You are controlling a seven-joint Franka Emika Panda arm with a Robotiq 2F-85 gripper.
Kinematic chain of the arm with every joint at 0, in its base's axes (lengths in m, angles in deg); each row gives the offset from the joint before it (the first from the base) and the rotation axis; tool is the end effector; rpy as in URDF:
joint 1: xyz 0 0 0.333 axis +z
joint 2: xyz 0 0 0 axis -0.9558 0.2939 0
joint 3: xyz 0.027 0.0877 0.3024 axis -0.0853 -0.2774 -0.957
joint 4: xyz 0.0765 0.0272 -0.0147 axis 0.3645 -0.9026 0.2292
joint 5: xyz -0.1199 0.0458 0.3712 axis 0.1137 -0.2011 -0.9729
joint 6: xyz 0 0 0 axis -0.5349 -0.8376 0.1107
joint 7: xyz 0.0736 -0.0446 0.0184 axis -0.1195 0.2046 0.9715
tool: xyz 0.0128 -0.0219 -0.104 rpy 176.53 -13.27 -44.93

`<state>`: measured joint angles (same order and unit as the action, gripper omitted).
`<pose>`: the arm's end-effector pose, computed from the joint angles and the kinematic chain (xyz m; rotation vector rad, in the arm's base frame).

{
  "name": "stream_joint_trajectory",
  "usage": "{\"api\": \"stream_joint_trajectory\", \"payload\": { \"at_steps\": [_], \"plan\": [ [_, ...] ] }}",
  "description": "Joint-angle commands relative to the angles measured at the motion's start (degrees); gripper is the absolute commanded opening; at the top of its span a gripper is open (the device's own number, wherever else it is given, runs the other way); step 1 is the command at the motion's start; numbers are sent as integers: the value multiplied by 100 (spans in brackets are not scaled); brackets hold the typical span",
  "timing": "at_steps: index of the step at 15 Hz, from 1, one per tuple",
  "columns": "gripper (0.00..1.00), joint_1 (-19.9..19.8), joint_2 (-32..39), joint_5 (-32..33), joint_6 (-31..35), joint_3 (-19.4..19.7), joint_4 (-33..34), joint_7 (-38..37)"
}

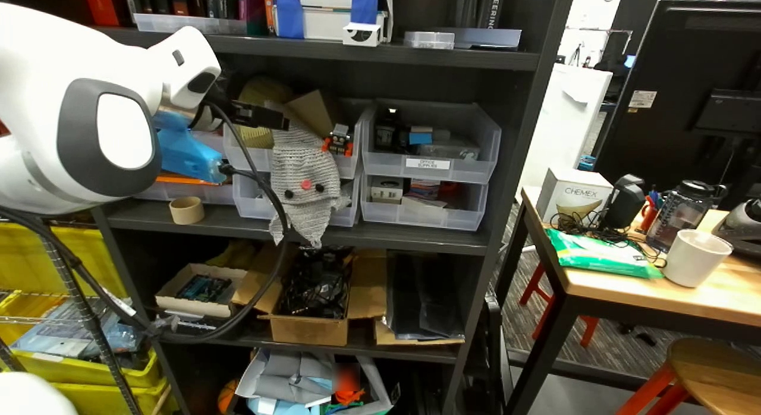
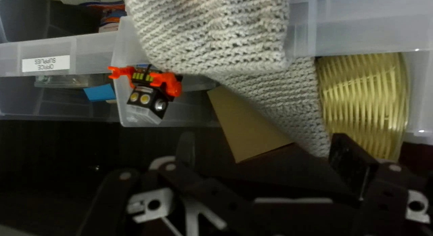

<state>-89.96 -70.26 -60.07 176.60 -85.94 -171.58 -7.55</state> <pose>0.3313 0.1302 0.5579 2.5338 -0.1040 1.7201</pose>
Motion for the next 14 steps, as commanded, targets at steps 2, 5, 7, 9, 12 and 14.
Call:
{"api": "stream_joint_trajectory", "payload": {
  "at_steps": [2, 5, 7, 9, 12, 14],
  "plan": [
    [100, 571, 107, 366, -237, 441, 5, 485],
    [100, 475, 65, 333, -181, 343, 5, 247],
    [100, 472, 66, 334, -181, 347, 6, 247],
    [100, 472, 66, 334, -181, 347, 6, 247],
    [100, 472, 66, 334, -181, 347, 6, 247],
    [100, 425, 89, 383, -197, 320, 53, 288]
  ]
}}
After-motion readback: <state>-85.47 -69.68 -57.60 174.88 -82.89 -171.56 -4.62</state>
